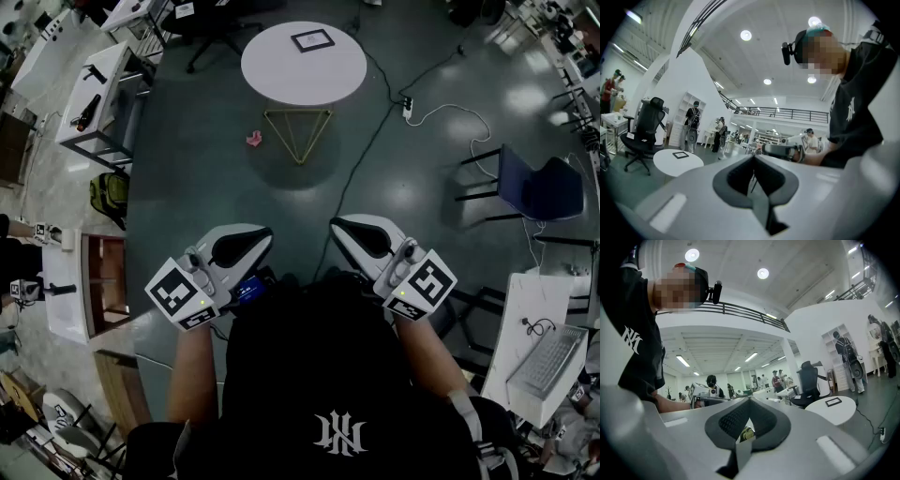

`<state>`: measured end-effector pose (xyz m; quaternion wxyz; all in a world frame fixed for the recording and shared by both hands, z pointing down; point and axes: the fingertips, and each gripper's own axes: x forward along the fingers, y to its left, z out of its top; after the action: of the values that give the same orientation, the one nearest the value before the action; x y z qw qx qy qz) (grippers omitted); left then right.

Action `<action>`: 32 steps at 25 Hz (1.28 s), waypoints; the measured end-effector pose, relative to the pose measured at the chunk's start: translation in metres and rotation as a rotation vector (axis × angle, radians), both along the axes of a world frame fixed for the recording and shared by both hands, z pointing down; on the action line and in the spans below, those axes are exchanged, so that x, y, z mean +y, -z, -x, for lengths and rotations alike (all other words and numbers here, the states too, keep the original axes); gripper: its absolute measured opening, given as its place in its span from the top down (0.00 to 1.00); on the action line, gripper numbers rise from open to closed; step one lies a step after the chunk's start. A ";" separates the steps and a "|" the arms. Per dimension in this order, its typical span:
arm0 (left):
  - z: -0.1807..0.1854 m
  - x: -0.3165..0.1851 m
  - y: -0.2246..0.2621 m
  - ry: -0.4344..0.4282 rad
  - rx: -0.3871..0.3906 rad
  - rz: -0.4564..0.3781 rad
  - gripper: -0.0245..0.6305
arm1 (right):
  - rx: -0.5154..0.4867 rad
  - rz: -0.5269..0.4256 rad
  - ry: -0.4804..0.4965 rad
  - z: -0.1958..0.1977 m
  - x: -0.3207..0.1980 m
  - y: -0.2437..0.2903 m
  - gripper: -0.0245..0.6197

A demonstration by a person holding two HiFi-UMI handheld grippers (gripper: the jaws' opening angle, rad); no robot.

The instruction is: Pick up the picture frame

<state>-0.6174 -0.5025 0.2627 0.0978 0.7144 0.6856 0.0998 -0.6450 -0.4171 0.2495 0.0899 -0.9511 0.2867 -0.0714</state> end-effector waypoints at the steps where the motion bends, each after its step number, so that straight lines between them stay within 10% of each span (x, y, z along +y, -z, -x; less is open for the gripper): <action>1: 0.000 -0.002 0.000 -0.003 0.006 -0.006 0.96 | -0.004 0.001 -0.001 -0.001 -0.002 -0.001 0.96; 32: 0.005 0.071 -0.007 -0.113 0.083 -0.066 0.96 | -0.015 0.016 -0.158 0.019 0.069 -0.007 0.96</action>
<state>-0.6225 -0.4317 0.2695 0.0401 0.6809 0.7247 0.0980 -0.6637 -0.3485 0.2560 0.0899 -0.9709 0.2095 -0.0736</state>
